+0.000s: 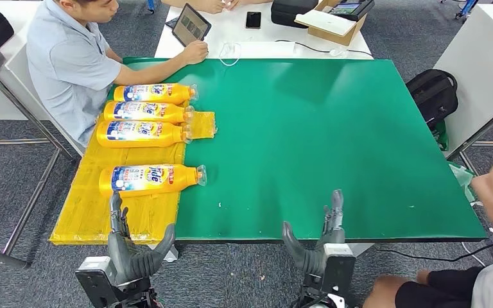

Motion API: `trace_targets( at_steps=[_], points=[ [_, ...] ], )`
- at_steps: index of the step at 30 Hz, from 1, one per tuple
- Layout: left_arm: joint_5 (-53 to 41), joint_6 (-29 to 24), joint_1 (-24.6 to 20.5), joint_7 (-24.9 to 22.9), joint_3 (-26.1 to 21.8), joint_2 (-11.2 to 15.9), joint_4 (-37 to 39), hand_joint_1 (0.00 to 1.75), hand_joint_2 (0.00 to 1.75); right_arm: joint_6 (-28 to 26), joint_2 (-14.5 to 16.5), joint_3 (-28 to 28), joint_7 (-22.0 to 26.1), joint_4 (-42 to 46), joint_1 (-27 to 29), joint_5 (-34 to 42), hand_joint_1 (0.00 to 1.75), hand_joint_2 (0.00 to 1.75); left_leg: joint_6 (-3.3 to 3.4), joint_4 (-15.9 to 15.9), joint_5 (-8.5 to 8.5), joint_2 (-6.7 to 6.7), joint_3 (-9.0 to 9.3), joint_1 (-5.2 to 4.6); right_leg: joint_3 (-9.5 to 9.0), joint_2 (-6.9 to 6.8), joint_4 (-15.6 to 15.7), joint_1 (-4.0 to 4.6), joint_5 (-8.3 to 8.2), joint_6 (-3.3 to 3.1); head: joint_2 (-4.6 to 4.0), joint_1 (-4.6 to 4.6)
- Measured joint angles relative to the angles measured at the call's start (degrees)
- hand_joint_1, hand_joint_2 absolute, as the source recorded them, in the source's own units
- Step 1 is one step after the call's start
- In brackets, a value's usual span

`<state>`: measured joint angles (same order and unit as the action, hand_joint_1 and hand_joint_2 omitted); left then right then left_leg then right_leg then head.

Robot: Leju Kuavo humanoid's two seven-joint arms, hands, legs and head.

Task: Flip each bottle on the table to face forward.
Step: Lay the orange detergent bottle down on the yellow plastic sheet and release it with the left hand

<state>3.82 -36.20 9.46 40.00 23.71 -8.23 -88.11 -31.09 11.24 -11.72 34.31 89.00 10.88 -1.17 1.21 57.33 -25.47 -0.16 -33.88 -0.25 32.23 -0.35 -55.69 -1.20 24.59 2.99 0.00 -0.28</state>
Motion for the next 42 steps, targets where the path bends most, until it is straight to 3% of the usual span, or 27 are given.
trace_targets(
  at_steps=[1,6,14,20,26,33,42],
  points=[
    [0.2,0.2,0.1,-0.3,-0.3,0.0,0.0,0.0,1.75,0.0,0.0,-0.3,-0.3,-0.8,-0.4,-0.1,0.0,1.75,0.0,0.0,0.0,0.0,0.0,0.0,0.0,0.0,0.0,0.0,0.0,0.0,0.0,0.0],
    [0.9,5.8,-1.7,-2.6,-2.8,-0.3,0.7,0.0,1.75,-1.0,0.0,-1.2,0.7,-4.0,-3.7,-1.2,0.0,1.75,0.02,0.0,0.05,0.0,0.01,0.0,-0.01,0.0,0.0,0.0,-0.02,0.0,0.0,0.0],
    [-1.1,12.7,-8.3,-1.7,-6.2,-2.0,4.3,0.0,1.75,1.9,0.0,-1.8,2.8,-5.9,-8.3,0.0,0.0,1.75,0.02,0.0,0.08,-0.01,0.05,-0.01,-0.07,0.0,0.0,-0.01,-0.05,0.02,0.0,0.01],
    [-1.6,13.2,-13.8,-1.1,-7.3,-2.8,7.3,0.0,1.75,4.2,-0.2,-1.7,1.9,-7.6,-12.7,0.7,0.0,1.75,0.02,0.0,0.09,-0.01,0.05,0.0,-0.07,0.01,0.0,0.0,-0.05,0.02,0.0,0.0],
    [0.9,12.7,-18.0,-1.0,-9.6,-3.7,12.3,0.0,1.75,5.7,-0.3,-1.6,0.6,-16.6,-18.7,0.0,0.0,1.75,0.06,0.0,0.15,0.0,0.07,0.0,-0.08,0.0,0.0,0.0,-0.07,0.02,0.0,0.01],
    [-0.2,12.2,-19.0,-1.2,-10.8,-3.8,14.4,0.0,1.75,5.6,0.0,-1.7,1.5,-20.9,-21.0,-1.1,0.0,1.75,0.05,0.0,0.14,-0.01,0.0,-0.01,-0.03,0.0,0.0,0.0,-0.06,0.02,0.0,0.01],
    [-2.1,12.3,-19.1,-3.0,-12.2,-3.8,12.8,0.0,1.75,3.2,0.1,-2.1,0.3,-17.8,-19.1,-5.2,0.0,1.75,0.05,0.0,0.14,-0.01,-0.01,0.0,-0.02,0.0,0.0,0.0,-0.06,0.02,0.0,0.01]
  ],
)
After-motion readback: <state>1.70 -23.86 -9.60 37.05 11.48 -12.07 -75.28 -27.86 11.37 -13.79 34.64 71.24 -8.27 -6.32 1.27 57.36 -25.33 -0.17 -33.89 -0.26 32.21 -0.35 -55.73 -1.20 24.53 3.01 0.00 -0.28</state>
